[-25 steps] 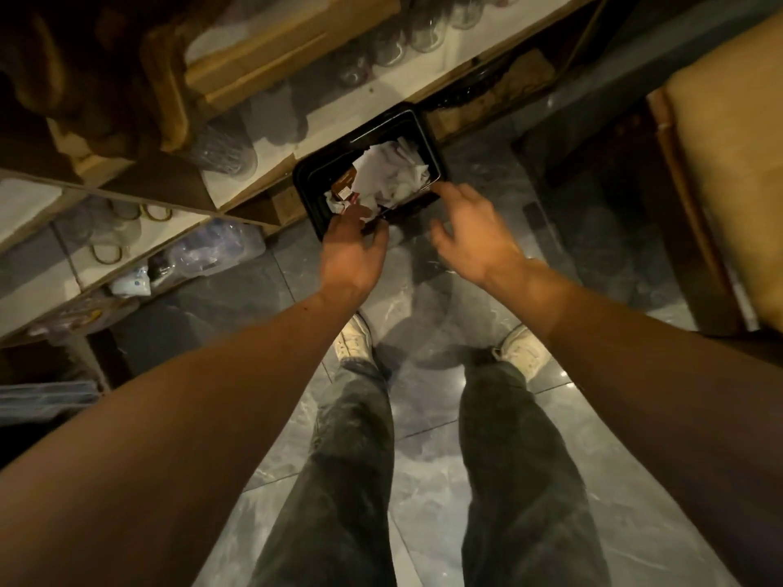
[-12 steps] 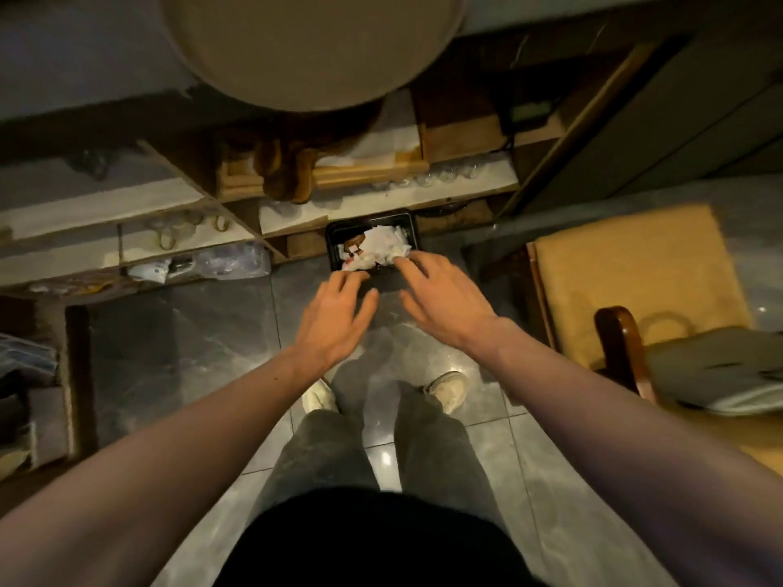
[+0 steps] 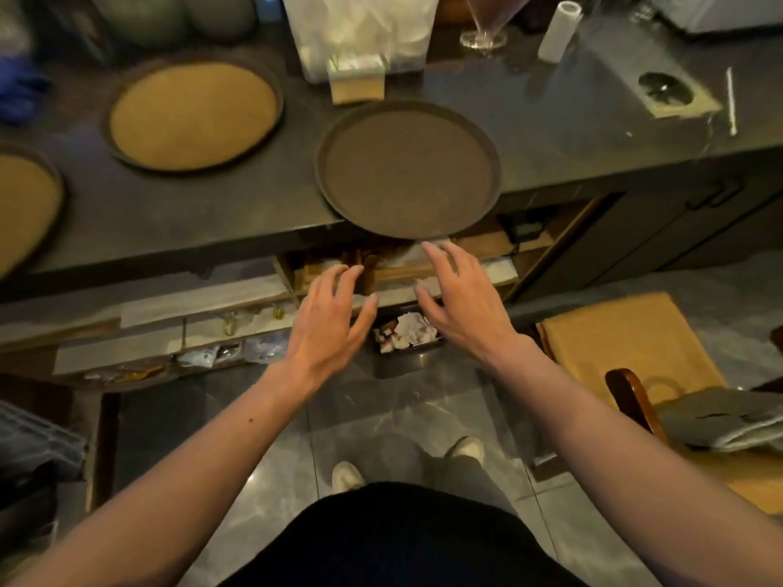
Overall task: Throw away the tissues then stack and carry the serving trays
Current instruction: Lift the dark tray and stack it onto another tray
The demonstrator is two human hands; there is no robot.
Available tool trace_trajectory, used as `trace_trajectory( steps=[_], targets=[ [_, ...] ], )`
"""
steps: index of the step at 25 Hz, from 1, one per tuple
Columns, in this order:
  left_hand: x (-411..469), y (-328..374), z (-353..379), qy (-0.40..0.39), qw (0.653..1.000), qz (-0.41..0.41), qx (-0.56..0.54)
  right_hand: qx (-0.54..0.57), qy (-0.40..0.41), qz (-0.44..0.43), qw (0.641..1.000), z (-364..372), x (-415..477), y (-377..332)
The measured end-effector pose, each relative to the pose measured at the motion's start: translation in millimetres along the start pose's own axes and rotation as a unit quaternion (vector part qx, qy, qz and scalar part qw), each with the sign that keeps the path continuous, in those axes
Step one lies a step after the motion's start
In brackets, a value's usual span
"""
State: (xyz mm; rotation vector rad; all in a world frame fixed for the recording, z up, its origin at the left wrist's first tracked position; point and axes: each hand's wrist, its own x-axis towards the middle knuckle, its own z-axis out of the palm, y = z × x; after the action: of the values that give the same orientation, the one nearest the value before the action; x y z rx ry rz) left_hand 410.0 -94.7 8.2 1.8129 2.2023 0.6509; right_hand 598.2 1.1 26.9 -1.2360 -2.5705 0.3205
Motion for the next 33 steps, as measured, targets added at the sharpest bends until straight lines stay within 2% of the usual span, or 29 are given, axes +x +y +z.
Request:
trace_trajectory(
  steps=[5,11,17,22,30,33],
  targets=[
    [56,-10,-29,0.035,0.999,-0.02,-0.023,-0.007,0.03,0.047,0.998,-19,49,12],
    [135,-7,-25,0.049,0.994,-0.097,-0.005,-0.031,0.026,0.063,0.997,-28,126,80],
    [202,-11,-5,0.001,0.967,-0.255,-0.022,-0.023,-0.034,0.104,0.994,-26,202,150],
    [229,-20,4,-0.018,0.926,-0.367,-0.084,0.013,-0.096,0.188,0.977,-15,234,188],
    [255,-55,13,-0.042,0.911,-0.392,-0.119,0.093,-0.127,0.283,0.946,3,245,196],
    [258,-56,18,-0.017,0.903,-0.41,-0.128,0.101,-0.126,0.308,0.938,9,247,193]
  ],
)
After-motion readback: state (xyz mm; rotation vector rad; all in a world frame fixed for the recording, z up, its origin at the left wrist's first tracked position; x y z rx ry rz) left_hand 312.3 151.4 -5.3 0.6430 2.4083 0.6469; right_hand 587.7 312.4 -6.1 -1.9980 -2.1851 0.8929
